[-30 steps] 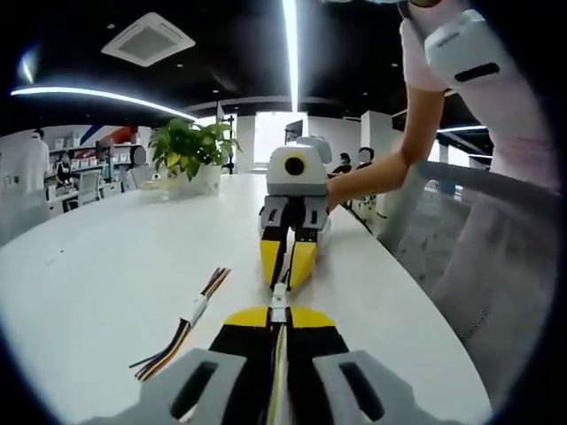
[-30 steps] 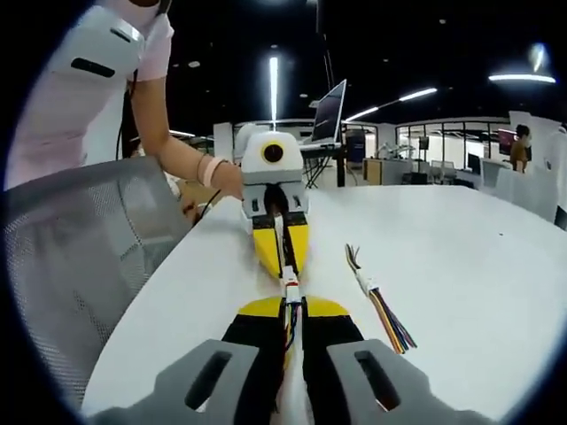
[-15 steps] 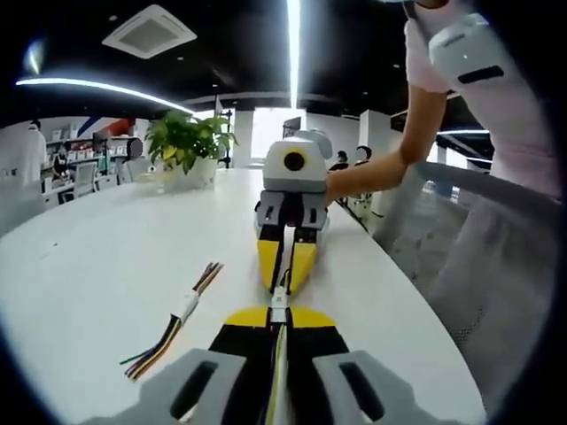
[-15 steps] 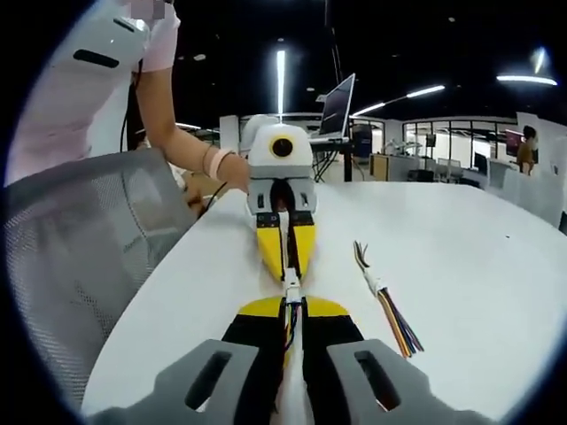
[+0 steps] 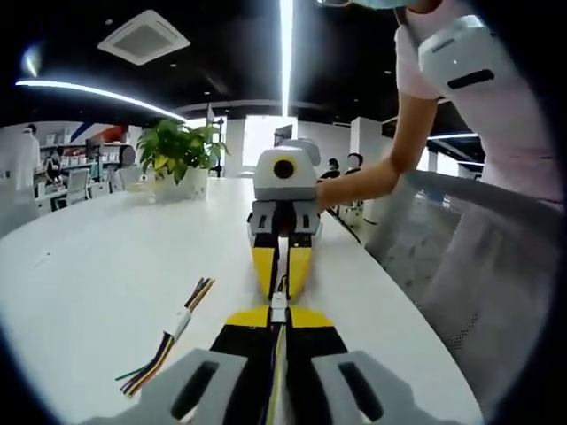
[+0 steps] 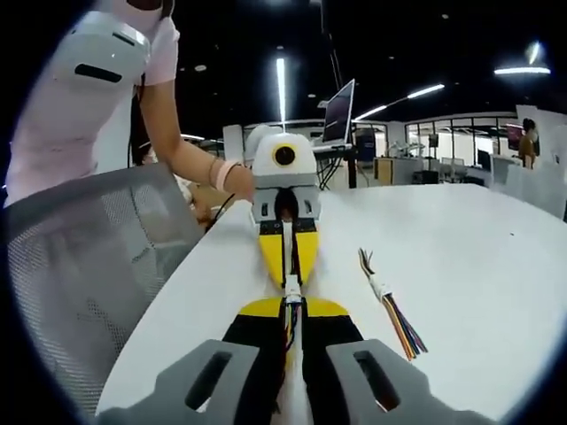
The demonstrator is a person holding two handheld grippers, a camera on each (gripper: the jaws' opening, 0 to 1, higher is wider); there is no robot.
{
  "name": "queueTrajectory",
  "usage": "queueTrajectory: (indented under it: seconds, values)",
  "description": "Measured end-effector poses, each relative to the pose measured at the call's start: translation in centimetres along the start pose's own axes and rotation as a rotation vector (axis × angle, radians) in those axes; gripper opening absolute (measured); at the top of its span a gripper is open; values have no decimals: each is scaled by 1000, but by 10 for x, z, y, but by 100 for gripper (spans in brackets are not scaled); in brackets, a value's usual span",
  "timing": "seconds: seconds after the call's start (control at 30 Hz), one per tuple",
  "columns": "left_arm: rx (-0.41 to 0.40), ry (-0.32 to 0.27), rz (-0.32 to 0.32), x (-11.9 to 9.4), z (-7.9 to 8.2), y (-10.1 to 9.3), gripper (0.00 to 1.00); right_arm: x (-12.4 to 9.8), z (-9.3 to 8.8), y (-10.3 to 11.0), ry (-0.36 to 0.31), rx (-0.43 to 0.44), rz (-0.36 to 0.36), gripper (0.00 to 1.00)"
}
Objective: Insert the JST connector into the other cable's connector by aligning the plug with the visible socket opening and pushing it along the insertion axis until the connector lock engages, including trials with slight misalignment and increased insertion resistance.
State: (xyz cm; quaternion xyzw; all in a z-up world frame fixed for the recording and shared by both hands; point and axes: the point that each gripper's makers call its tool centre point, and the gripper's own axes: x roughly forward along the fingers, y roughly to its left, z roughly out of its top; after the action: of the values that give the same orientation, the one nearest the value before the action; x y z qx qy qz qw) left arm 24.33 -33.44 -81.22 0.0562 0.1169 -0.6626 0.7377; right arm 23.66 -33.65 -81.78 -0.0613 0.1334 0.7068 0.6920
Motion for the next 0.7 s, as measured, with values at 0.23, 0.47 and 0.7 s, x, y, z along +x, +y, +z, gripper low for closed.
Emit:
queueTrajectory:
  seconds: [0.23, 0.47, 0.7]
  values:
    - [7, 11, -10, 3, -1, -3, 0, -2, -4, -6, -22, 26, -4, 2]
    - [-13, 0, -1, -3, -2, -1, 0, 1, -5, -17, -49, 55, -12, 2]
    - [-9, 30, 8, -1, -10, -1, 0, 11, -14, -29, -27, 49, -12, 2]
